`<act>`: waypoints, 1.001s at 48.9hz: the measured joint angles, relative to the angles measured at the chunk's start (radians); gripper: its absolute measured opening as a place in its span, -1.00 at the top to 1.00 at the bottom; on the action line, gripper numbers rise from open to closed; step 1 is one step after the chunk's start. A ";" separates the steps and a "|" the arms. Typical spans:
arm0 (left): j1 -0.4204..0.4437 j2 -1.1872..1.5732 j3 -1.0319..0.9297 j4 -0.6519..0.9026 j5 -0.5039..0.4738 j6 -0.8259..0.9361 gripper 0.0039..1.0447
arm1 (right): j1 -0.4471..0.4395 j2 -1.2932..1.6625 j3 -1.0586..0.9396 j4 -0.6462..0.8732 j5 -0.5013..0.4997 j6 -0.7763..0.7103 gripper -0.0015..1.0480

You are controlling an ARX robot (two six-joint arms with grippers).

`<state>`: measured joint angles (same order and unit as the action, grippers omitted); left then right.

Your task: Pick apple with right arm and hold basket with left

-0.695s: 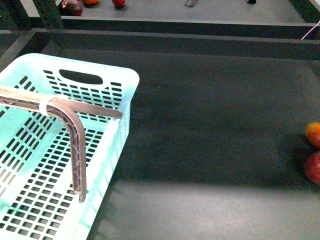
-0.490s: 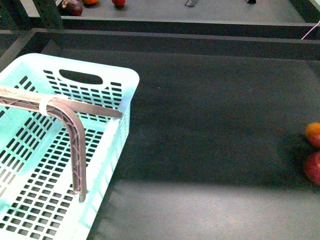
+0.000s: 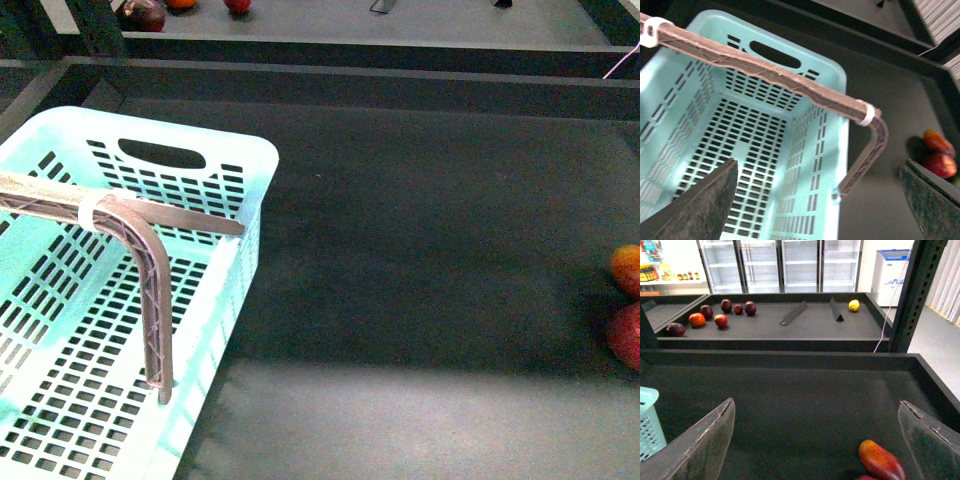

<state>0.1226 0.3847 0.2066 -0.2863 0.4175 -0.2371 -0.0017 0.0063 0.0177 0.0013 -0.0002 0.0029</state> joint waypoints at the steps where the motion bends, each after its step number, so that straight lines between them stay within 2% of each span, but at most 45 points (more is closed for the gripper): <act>1: 0.007 0.029 0.014 0.016 0.007 -0.023 -0.87 | 0.000 0.000 0.000 0.000 0.001 0.000 -0.83; 9: 0.077 0.294 0.124 0.125 0.076 -0.261 -0.87 | 0.000 0.000 0.000 0.000 0.000 0.000 -0.83; 10: 0.089 0.372 0.143 0.140 0.082 -0.337 -0.87 | 0.000 0.000 0.000 0.000 0.000 0.000 -0.83; 12: 0.095 0.472 0.160 0.150 0.068 -0.439 -0.87 | 0.000 0.000 0.000 0.000 0.000 0.000 -0.83; 17: 0.084 0.634 0.190 0.211 0.024 -0.562 -0.87 | 0.000 0.000 0.000 0.000 0.000 0.000 -0.83; 32: -0.032 0.970 0.326 0.372 -0.068 -0.746 -0.87 | 0.000 0.000 0.000 0.000 0.000 0.000 -0.83; 45: -0.068 1.108 0.394 0.399 -0.106 -0.812 -0.87 | 0.000 0.000 0.000 0.000 0.000 0.000 -0.83; 49: -0.068 1.123 0.414 0.397 -0.113 -0.819 -0.64 | 0.000 0.000 0.000 0.000 0.000 0.000 -0.83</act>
<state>0.0544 1.5074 0.6205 0.1108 0.3050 -1.0557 -0.0017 0.0059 0.0177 0.0013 0.0002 0.0029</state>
